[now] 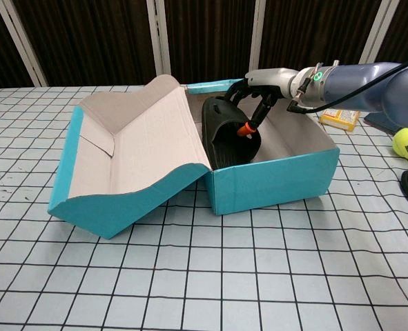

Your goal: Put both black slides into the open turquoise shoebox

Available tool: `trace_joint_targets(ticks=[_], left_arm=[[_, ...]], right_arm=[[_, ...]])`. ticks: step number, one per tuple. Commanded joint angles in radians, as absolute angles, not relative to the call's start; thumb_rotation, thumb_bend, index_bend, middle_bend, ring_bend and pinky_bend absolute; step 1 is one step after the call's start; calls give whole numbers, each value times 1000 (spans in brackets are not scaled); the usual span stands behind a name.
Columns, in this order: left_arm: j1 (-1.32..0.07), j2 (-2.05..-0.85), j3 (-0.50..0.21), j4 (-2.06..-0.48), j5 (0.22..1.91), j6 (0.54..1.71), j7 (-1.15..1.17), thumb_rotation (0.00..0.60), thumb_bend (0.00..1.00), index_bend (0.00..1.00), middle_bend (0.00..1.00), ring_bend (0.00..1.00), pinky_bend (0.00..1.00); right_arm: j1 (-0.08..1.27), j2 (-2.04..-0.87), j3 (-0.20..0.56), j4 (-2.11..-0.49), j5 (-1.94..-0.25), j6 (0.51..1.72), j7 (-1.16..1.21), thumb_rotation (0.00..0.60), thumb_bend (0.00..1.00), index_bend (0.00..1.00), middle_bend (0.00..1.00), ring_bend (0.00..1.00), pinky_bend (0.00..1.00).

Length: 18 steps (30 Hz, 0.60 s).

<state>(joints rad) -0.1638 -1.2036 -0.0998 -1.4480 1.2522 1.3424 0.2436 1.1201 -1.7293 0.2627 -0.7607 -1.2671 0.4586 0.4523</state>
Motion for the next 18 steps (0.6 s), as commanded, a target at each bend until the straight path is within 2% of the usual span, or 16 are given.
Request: trace_joint_targets(ticks=[1,10,18], left_arm=[[-164,-1204,-100,-1448,1252,1342,243,600,284,106,0,3,89],[-163,-1203,-98,-1452,1257,1345,242,600,284,106,0,2,89],[-163,-1201,-98,-1448,1254,1341,240,600,284,107,0,3,89]], right_arm=[[1129,-1699,252,-789,-1257,423,403,600,220,156,180,37,0],[1149,-1648,233,-841,-1184,374,227,600,189,38,81,0,0],[1162,-1610,208,-888,-1084,376,62,600,188,6,53,0,0]])
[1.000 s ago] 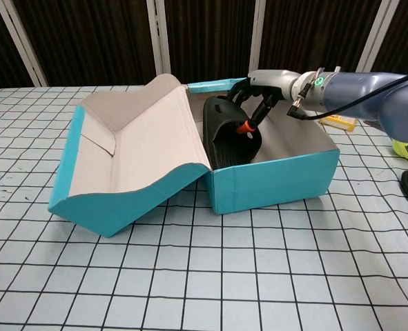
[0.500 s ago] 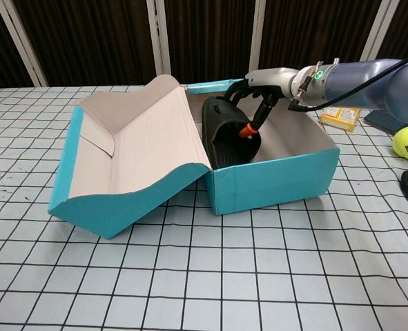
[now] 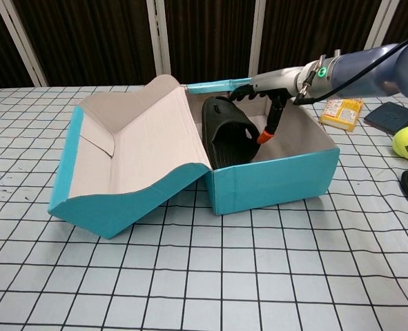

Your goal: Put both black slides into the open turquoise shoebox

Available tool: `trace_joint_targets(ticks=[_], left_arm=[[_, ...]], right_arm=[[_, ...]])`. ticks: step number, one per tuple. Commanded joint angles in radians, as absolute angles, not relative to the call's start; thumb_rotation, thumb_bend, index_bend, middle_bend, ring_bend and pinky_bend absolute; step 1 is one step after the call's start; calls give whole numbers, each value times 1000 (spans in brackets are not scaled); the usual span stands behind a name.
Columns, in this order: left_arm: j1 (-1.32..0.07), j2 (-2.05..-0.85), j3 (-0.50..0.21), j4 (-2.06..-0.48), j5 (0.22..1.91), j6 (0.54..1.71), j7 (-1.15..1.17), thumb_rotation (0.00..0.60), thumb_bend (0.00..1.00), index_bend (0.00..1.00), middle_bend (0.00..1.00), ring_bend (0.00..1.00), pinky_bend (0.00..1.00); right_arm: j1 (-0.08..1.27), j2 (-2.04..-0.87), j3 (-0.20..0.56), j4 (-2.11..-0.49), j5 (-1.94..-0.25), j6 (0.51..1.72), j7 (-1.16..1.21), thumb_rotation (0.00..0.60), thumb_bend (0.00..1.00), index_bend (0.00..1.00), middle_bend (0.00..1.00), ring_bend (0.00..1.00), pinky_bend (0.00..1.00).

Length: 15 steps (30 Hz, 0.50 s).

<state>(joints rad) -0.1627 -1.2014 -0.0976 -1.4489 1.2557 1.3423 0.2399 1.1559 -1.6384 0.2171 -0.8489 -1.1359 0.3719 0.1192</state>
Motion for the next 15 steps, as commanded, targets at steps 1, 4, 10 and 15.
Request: trace_joint_targets(ticks=[1,4,10,15], left_arm=[[-164,-1202,-99,-1448,1253,1340,239,600,284,108,0,3,89],[-164,-1202,-99,-1447,1252,1338,237,600,284,108,0,3,89],[-163,-1199,-97,-1452,1261,1341,231,600,284,108,0,3,90],[-164,-1197,-93,-1454,1270,1341,226,600,284,109,0,3,89]], right_arm=[[1162,-1595,208,-910,-1066,382,44,600,188,6,53,0,0],[1160,-1545,201,-981,-1018,401,-10,600,188,6,53,0,0],[1160,-1418,180,-1163,-886,470,-125,600,188,6,53,0,0],[1164,-1275,152,-1373,-751,553,-220,600,188,6,53,0,0]])
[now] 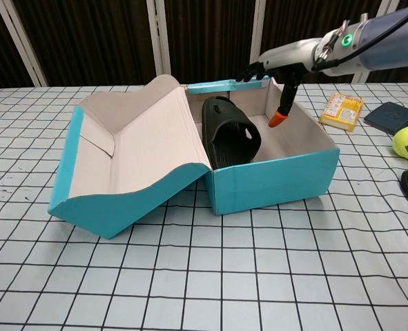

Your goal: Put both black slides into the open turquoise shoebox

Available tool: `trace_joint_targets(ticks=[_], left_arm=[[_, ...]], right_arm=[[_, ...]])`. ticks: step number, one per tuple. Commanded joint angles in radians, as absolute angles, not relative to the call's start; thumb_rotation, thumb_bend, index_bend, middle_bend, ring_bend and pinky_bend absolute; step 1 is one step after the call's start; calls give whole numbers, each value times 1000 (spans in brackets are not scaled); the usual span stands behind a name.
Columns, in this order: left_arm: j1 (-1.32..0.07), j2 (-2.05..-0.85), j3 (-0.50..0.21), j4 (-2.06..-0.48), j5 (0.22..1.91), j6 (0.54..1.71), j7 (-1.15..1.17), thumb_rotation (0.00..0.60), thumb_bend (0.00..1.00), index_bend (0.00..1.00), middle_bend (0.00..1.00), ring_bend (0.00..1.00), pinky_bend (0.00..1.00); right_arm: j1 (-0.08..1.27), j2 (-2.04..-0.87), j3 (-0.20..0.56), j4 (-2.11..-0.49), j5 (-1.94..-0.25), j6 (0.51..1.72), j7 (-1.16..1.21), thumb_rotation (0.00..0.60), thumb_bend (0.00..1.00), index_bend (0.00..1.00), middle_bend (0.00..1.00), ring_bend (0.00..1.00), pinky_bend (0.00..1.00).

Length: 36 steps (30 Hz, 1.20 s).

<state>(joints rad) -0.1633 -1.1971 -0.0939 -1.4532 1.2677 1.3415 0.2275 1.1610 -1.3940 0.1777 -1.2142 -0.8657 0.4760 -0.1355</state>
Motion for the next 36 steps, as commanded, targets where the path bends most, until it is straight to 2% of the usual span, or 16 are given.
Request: trace_joint_targets(ticks=[1,5,9,14,17,23,27,31,36], left_arm=[[-163,-1196,-91,-1455,1272,1341,224,600,284,109,0,3,90],[-161,-1192,-90,-1457,1278,1345,215,600,284,108,0,3,90],[-158,-1187,-88,-1460,1282,1346,204,600,284,109,0,3,89],[-153,-1178,-87,-1463,1286,1349,182,600,284,109,0,3,90],[-152,-1174,-89,-1465,1285,1346,165,600,284,109,0,3,90],[-157,-1174,-92,-1456,1279,1333,157,600,284,109,0,3,90],[-163,-1180,-93,-1450,1274,1323,166,600,284,109,0,3,90],[-166,-1183,-92,-1452,1276,1320,171,600,284,109,0,3,90],[-166,-1181,-93,-1449,1274,1317,164,600,284,109,0,3,90]], right_arm=[[1164,-1245,150,-1418,-725,573,-233,600,188,6,53,0,0],[1137,-1121,170,-1582,-668,660,-227,600,188,26,68,22,0],[1027,-993,214,-1721,-722,773,-124,600,188,53,91,47,0],[838,-804,184,-1811,-868,800,34,600,188,53,99,47,0],[730,-758,142,-1801,-986,820,120,600,188,55,100,47,0],[575,-821,69,-1682,-1214,906,285,600,188,76,111,48,0],[533,-885,31,-1593,-1317,928,342,600,188,76,111,48,0],[505,-947,8,-1519,-1351,941,334,600,188,76,111,48,0],[486,-991,-13,-1502,-1372,944,270,600,189,76,111,48,0]])
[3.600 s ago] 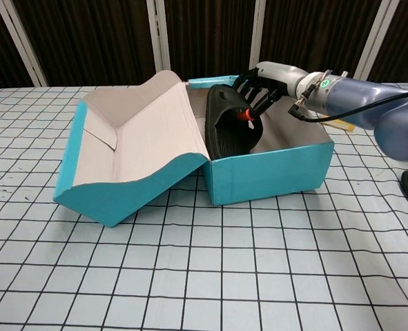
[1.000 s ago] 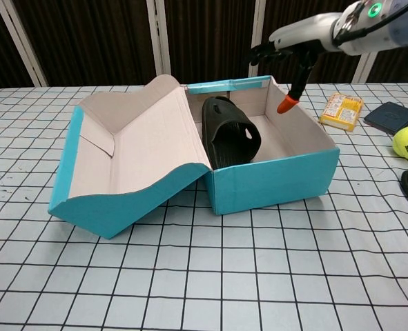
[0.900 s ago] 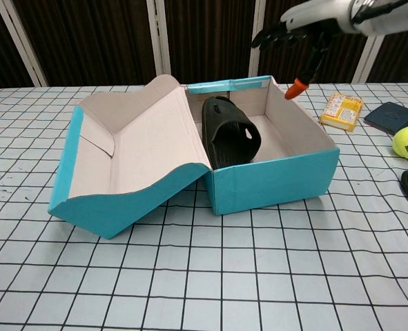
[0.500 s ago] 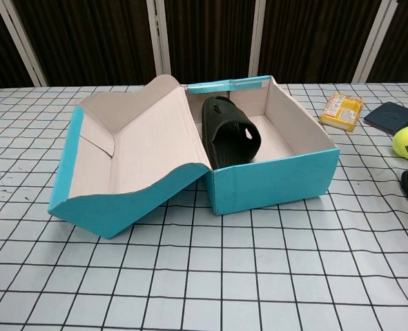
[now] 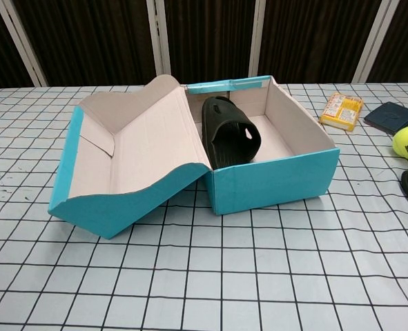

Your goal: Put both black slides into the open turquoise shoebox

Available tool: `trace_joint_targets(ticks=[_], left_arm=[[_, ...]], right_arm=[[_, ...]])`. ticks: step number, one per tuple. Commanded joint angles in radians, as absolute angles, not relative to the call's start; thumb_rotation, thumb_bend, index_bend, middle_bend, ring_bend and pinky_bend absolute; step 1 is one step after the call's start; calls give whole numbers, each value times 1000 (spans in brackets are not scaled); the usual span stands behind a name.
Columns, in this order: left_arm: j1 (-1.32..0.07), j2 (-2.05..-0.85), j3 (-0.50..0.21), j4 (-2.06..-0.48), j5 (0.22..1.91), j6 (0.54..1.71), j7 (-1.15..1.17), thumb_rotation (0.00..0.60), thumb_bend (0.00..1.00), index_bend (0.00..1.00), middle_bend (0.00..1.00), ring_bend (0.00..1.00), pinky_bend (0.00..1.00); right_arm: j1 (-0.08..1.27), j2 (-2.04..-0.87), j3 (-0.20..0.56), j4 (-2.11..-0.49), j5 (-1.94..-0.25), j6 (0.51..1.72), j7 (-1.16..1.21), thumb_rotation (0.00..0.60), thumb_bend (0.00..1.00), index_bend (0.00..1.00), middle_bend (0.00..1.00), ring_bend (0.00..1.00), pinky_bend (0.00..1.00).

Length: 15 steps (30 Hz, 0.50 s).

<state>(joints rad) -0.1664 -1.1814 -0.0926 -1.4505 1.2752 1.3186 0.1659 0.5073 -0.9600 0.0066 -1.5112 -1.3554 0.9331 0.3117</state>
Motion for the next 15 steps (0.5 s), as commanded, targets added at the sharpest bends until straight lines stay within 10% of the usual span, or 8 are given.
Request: trace_joint_targets(ticks=[1,15], left_arm=[[-167,-1180,-93,-1448,1273,1316,162,600,284,109,0,3,90],[-168,-1174,-91,-1446,1281,1309,133,600,284,109,0,3,89]], right_arm=[[479,-999,-20,-1503,-1375,949,252,600,189,76,111,48,0],[432,-928,-89,-1636,-1323,897,18,600,188,76,109,38,0]])
